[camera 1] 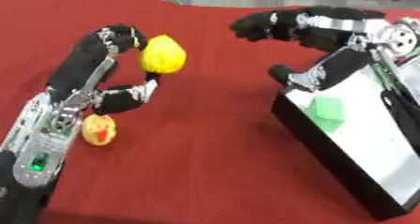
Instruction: Pick up the objects with one hand, pass them to the other hand, and then place them into the box on the other side of the table.
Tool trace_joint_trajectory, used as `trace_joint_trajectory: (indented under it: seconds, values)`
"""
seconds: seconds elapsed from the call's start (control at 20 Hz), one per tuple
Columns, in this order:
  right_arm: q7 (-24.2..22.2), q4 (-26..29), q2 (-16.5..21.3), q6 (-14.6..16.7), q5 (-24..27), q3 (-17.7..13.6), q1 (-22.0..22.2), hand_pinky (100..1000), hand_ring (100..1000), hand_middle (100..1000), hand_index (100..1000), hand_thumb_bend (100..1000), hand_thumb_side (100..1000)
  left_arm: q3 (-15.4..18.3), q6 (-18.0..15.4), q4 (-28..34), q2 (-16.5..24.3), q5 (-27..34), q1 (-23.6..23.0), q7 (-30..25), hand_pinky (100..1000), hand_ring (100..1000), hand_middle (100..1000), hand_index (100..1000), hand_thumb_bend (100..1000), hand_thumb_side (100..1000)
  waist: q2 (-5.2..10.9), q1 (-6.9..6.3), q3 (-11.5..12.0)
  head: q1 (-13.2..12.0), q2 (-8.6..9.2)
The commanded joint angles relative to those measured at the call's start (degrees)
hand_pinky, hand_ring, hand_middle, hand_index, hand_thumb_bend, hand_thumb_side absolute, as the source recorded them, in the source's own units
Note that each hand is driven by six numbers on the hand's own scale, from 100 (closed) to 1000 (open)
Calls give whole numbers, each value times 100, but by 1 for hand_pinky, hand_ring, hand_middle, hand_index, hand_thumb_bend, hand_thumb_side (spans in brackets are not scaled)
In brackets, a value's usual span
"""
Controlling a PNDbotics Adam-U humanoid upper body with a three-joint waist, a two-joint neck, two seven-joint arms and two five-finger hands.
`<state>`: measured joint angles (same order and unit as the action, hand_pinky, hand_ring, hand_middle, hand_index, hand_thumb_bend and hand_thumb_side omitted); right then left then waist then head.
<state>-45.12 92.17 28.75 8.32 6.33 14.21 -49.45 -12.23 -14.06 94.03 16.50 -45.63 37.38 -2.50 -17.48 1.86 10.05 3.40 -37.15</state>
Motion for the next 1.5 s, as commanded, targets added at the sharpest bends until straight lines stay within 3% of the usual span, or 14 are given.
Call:
trace_joint_trajectory:
  seconds: [0.05,0.4,0.8,1.1,1.5]
  values:
    - [170,-79,-5,-61,-128,9,-176,1000,1000,1000,1000,100,206,-34,-56,49,-103,11,150,28,828,702,510,613,100,236,227,73,24,87,-10]
    - [382,-285,-65,94,-313,142,-357,1000,1000,1000,1000,100,186,-122,-229,-100,-287,340,227,170,845,694,494,608,100,284,243,91,71,222,-28]
    - [376,-577,-119,480,-594,267,-512,1000,1000,1000,1000,100,179,-176,-479,-309,-517,626,424,270,847,693,491,607,100,299,245,114,114,293,-39]
    - [310,-760,-175,662,-691,320,-555,1000,1000,1000,1000,100,225,-205,-605,-395,-642,593,523,353,842,693,493,608,100,294,238,122,139,329,-44]
    - [226,-938,-287,673,-732,332,-657,1000,1000,1000,1000,100,253,-241,-795,-640,-919,228,692,557,838,694,495,608,100,279,217,141,166,396,-34]
